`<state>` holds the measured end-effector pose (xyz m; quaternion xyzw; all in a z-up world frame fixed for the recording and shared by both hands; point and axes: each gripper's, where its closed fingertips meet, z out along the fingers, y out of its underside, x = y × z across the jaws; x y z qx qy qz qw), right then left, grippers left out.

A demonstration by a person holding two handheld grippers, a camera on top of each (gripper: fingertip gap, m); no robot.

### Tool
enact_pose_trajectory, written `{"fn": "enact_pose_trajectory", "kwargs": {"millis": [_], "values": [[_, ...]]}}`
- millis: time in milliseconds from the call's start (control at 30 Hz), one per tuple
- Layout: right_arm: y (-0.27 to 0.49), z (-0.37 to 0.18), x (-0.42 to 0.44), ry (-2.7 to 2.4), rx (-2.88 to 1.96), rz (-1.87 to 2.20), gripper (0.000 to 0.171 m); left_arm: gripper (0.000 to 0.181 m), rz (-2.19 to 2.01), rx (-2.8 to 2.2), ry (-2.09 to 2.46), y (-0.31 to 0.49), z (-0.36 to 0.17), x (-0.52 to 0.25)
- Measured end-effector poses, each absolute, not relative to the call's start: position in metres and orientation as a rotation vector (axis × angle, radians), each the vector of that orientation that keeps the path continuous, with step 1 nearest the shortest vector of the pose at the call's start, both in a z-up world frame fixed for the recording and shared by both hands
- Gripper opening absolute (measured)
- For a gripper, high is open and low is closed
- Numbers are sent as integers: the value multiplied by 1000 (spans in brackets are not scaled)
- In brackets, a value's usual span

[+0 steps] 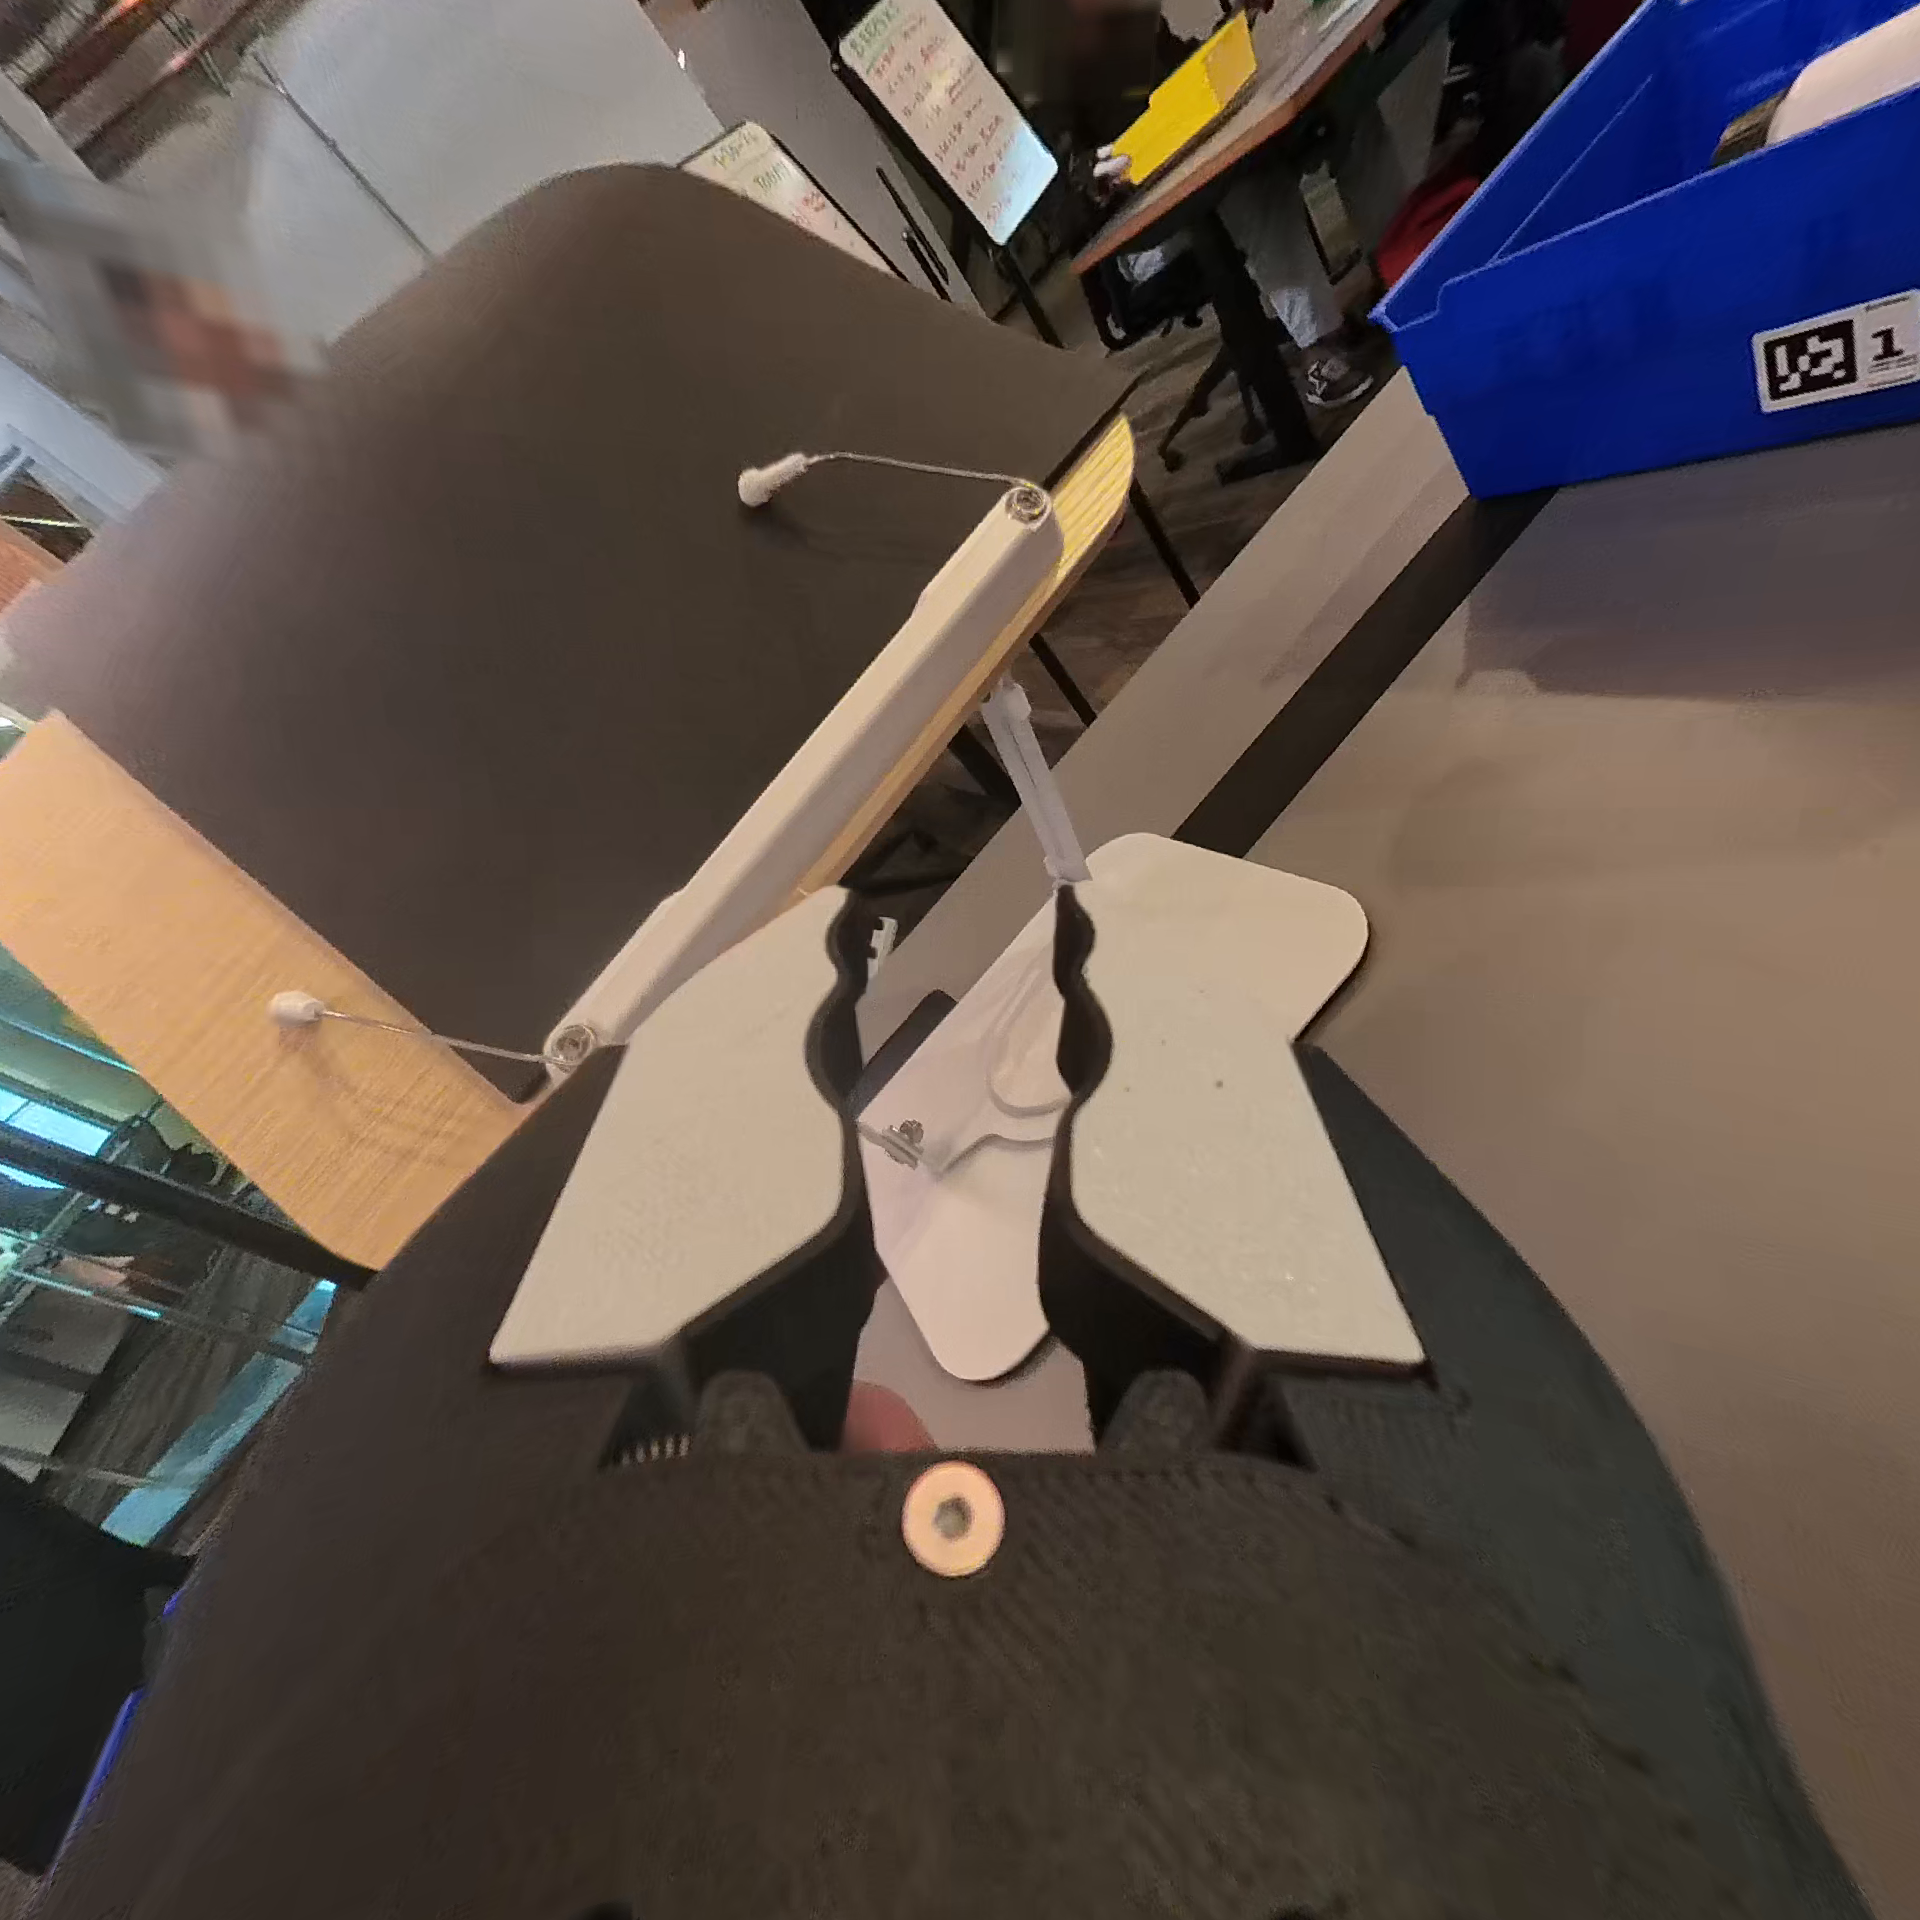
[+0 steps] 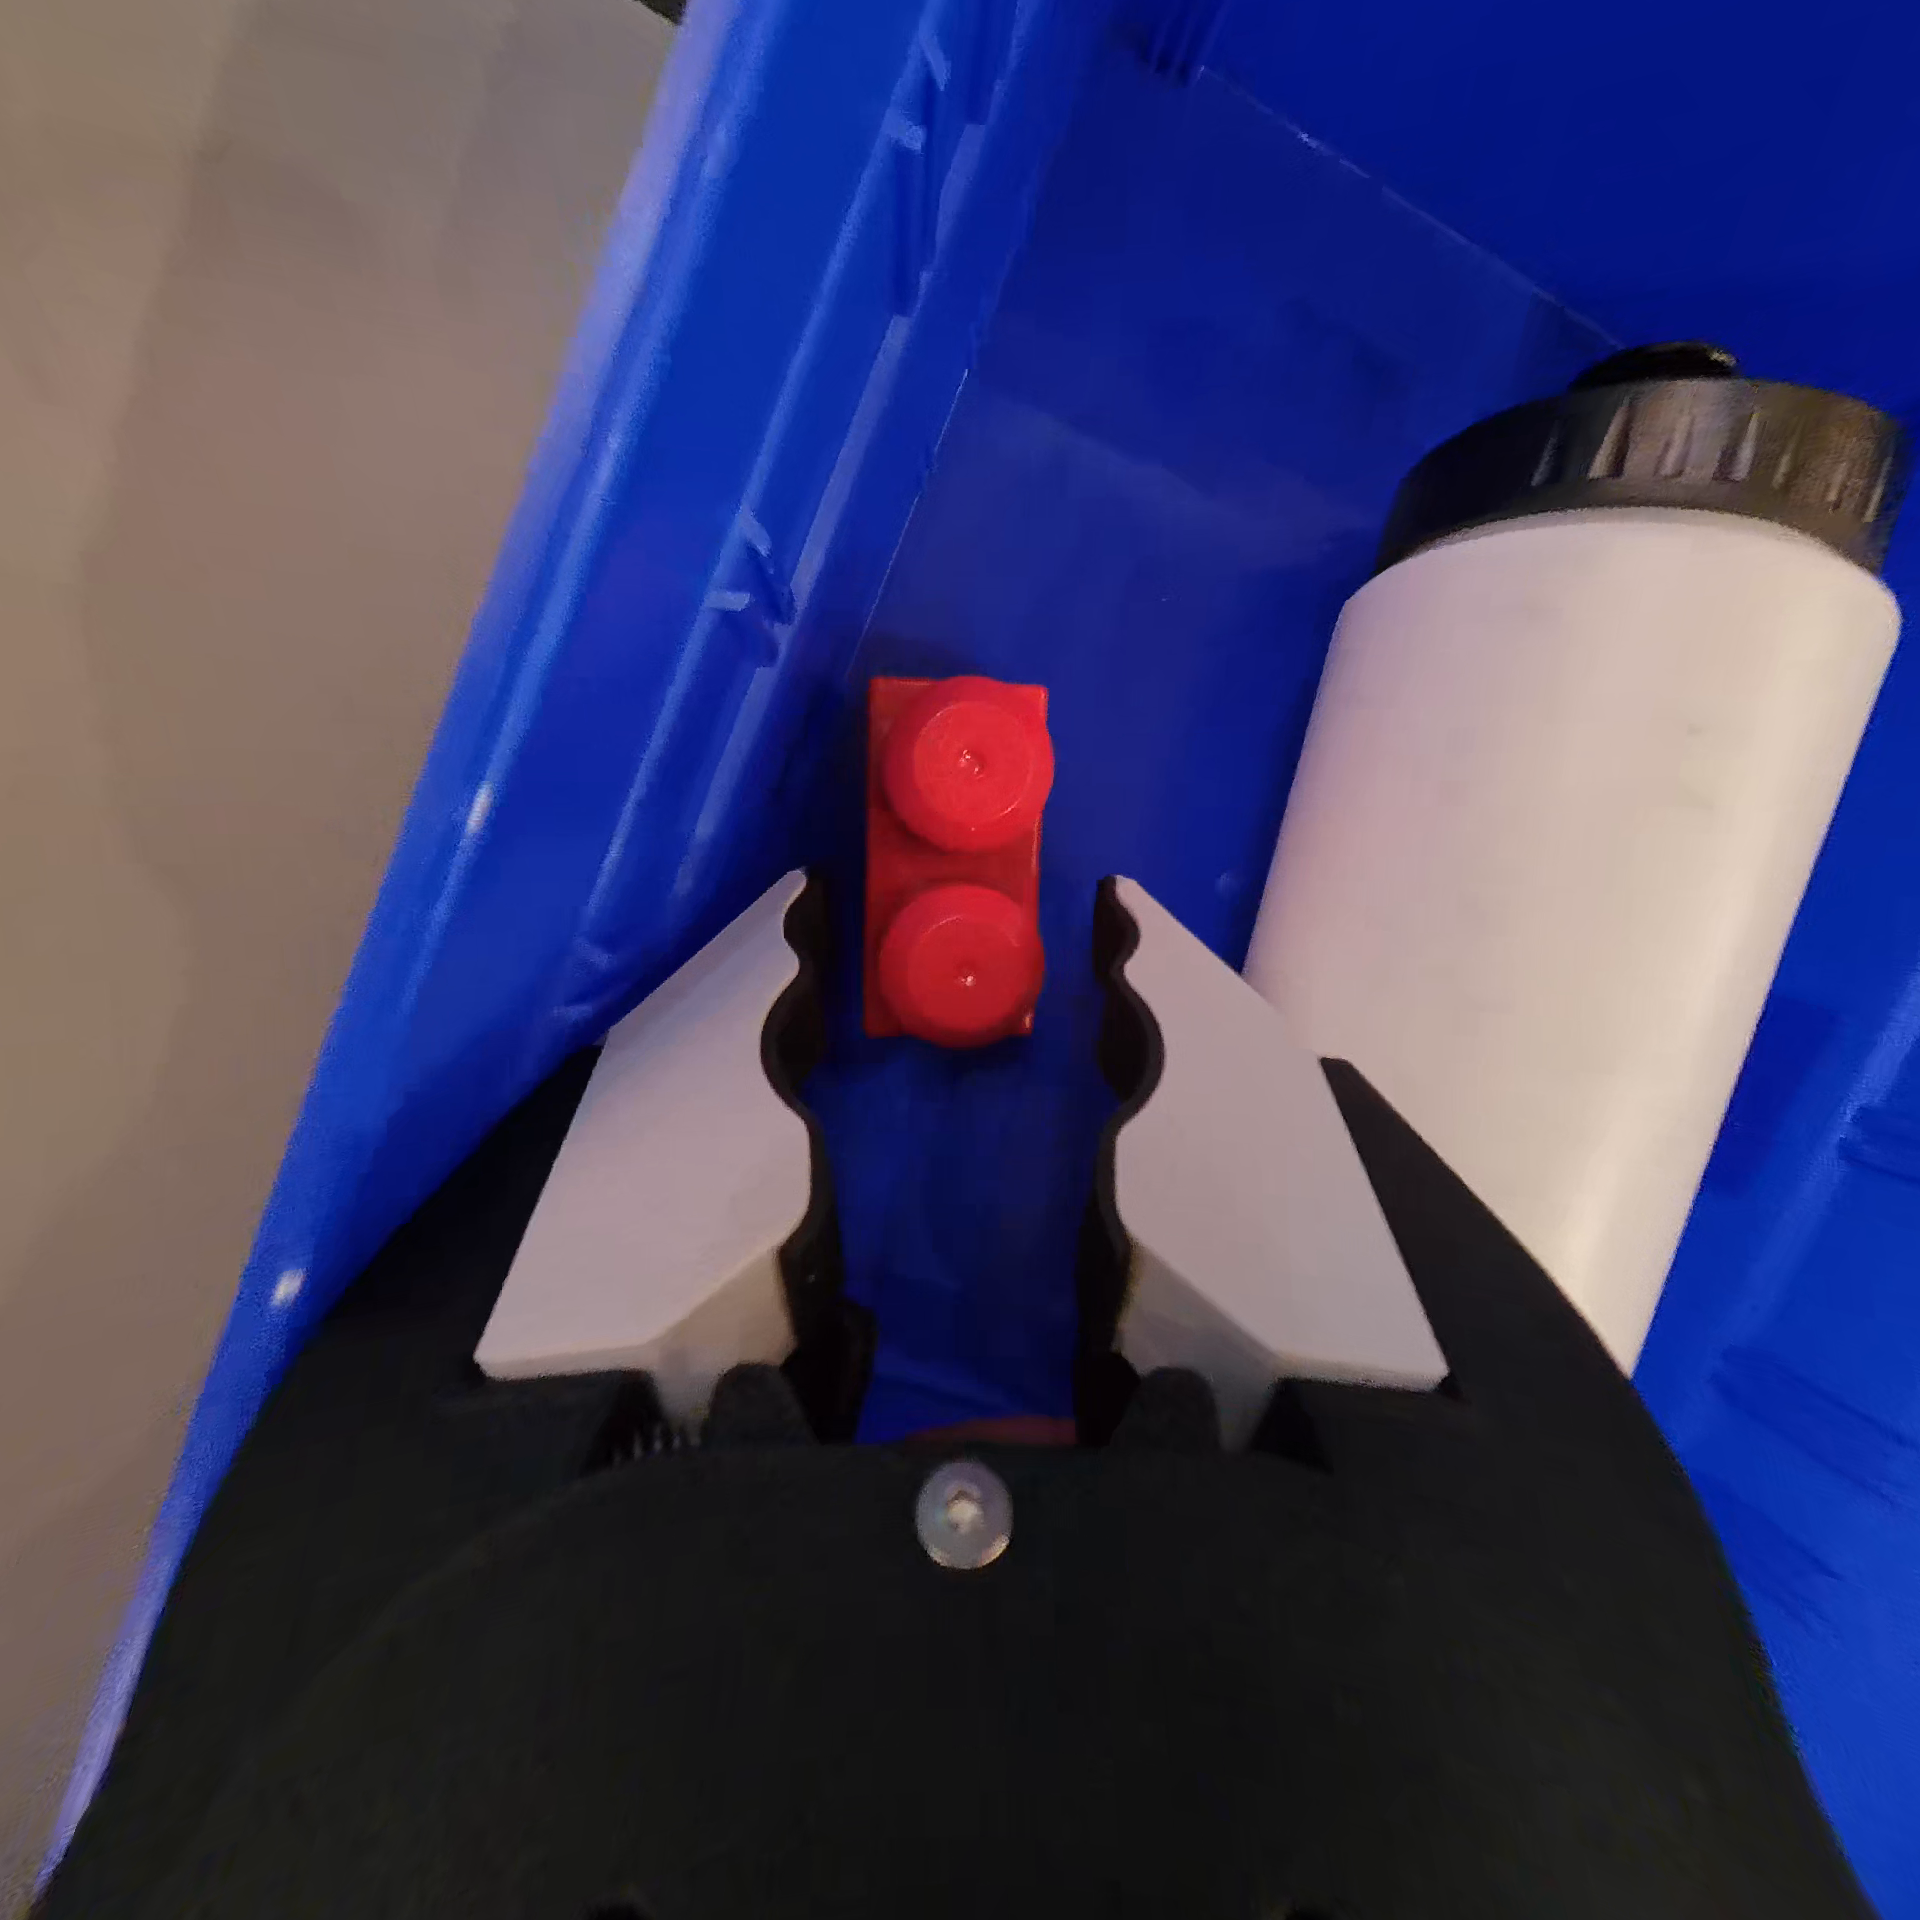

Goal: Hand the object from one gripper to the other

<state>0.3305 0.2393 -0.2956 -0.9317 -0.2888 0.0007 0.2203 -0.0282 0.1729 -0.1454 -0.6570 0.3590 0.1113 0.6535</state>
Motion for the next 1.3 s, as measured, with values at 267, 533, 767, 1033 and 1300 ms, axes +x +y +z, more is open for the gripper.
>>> {"fn": "enact_pose_trajectory", "kwargs": {"millis": [267, 533, 767, 1033, 1300], "values": [[240, -255, 329, -800, -2479, -67, 50, 34, 245, -1387, 785, 162, -108, -33], [246, -181, 319, -754, -2250, -185, 49, 34, 380, -1234, 654, 143, -25, -94], [244, -131, 263, -839, -2029, -188, 43, 32, 466, -1314, 543, 143, 4, -185], [239, -130, 209, -987, -1950, -114, 44, 34, 633, -1674, 587, 164, -55, -282], [237, -135, 194, -1031, -1936, -53, 43, 31, 422, -2034, 527, 175, -137, -327]]}}
